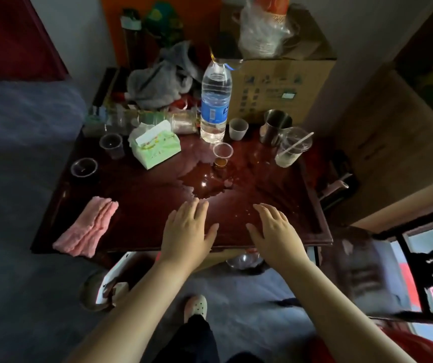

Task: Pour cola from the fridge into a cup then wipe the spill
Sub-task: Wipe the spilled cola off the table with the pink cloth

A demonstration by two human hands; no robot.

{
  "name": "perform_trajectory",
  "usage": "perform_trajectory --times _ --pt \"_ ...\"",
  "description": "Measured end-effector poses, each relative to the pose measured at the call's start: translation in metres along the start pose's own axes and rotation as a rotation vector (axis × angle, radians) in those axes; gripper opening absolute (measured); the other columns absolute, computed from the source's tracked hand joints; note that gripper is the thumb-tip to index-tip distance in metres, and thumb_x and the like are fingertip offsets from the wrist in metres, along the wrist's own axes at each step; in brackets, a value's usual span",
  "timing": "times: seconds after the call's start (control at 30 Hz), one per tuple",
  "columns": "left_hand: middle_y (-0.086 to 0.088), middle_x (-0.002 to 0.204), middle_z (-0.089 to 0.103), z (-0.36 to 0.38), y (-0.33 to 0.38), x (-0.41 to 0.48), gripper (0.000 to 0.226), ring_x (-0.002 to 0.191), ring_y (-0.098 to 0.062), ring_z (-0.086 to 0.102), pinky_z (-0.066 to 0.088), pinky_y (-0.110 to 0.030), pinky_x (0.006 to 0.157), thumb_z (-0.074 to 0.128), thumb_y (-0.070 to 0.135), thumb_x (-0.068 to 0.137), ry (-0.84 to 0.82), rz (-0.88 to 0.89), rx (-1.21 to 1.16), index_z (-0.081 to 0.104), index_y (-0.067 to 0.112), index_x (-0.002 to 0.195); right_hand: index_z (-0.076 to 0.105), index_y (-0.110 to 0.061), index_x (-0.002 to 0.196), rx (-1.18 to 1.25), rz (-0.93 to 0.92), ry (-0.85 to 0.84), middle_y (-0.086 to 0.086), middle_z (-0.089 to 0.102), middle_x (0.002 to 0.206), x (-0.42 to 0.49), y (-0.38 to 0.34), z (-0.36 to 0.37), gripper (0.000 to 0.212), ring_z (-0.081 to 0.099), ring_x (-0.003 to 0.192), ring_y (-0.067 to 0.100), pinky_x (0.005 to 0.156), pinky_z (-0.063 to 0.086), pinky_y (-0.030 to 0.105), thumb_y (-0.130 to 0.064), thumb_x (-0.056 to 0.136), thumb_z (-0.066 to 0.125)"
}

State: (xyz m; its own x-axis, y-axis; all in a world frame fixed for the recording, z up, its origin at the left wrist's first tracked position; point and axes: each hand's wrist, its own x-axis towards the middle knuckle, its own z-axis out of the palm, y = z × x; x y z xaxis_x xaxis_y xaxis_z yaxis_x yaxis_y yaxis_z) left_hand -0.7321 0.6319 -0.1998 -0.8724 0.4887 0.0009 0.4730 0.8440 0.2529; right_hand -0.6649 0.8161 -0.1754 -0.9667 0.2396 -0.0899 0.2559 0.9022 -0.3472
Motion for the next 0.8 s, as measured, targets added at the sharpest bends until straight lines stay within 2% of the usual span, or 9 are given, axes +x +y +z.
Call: perform_trajectory --times 0.07,0.17,0.23,0.37,0.5,0.67,0.8 --pt "-0.017 0.140 0.050 0.013 -0.005 0.013 0.061 0.127 -0.033 0.049 0.042 -0.047 0.098 0.045 0.047 0.089 -0.030 -0.009 0.009 0.048 0.007 0.135 0.037 -0.014 0.141 0.018 0.042 -0.033 0.001 0.039 0.145 0.013 0.004 0.011 0.053 0.036 0.133 0.021 0.103 0.035 0.031 -0.037 0.095 0.048" --pt "-0.013 0.158 0.019 0.032 -0.010 0.028 0.072 0.145 -0.030 0.018 0.021 -0.046 0.114 0.036 0.052 0.095 -0.153 -0.048 0.072 0.017 0.011 0.151 0.037 -0.013 0.142 0.044 0.074 -0.090 0.002 0.038 0.147 0.029 0.010 0.026 0.053 0.034 0.134 0.021 0.103 0.035 0.031 -0.037 0.095 0.048" --pt "-0.011 0.161 0.003 0.045 -0.014 0.037 0.076 0.148 -0.028 0.003 0.012 -0.045 0.117 0.027 0.056 0.096 -0.205 -0.095 0.084 0.001 0.011 0.152 0.035 -0.013 0.142 0.050 0.075 -0.135 0.003 0.035 0.149 0.042 0.014 0.035 0.054 0.030 0.137 0.021 0.105 0.033 0.031 -0.036 0.096 0.047" --pt "-0.011 0.160 -0.008 0.076 -0.020 0.052 0.079 0.147 -0.028 -0.012 0.003 -0.045 0.119 0.020 0.059 0.096 -0.243 -0.174 0.102 -0.009 0.009 0.151 0.029 -0.013 0.146 0.061 0.054 -0.237 0.004 0.023 0.155 0.068 0.024 0.057 0.058 0.019 0.143 0.021 0.112 0.025 0.032 -0.037 0.096 0.047" --pt "-0.013 0.158 -0.016 0.104 -0.015 0.060 0.086 0.146 -0.028 -0.016 -0.002 -0.044 0.119 0.017 0.064 0.094 -0.281 -0.268 0.068 -0.014 0.006 0.148 0.017 -0.013 0.150 0.001 -0.026 -0.385 0.003 0.009 0.159 0.083 0.038 0.077 0.063 0.004 0.146 0.019 0.115 0.018 0.031 -0.037 0.098 0.042" --pt "-0.013 0.159 -0.006 0.130 -0.015 0.053 0.086 0.147 -0.027 -0.005 0.000 -0.042 0.116 0.005 0.065 0.086 -0.284 -0.359 0.034 -0.006 0.006 0.148 0.006 -0.013 0.151 -0.150 -0.115 -0.512 0.001 -0.005 0.160 0.092 0.059 0.090 0.064 -0.005 0.146 0.018 0.117 0.016 0.032 -0.037 0.100 0.036" --pt "-0.014 0.159 0.005 0.134 -0.014 0.055 0.082 0.147 -0.029 0.007 0.011 -0.045 0.117 0.028 0.059 0.090 -0.241 -0.364 0.036 0.001 0.006 0.147 0.005 -0.014 0.151 -0.231 -0.175 -0.535 0.002 -0.007 0.160 0.093 0.064 0.091 0.063 -0.005 0.146 0.019 0.117 0.014 0.031 -0.038 0.100 0.033"
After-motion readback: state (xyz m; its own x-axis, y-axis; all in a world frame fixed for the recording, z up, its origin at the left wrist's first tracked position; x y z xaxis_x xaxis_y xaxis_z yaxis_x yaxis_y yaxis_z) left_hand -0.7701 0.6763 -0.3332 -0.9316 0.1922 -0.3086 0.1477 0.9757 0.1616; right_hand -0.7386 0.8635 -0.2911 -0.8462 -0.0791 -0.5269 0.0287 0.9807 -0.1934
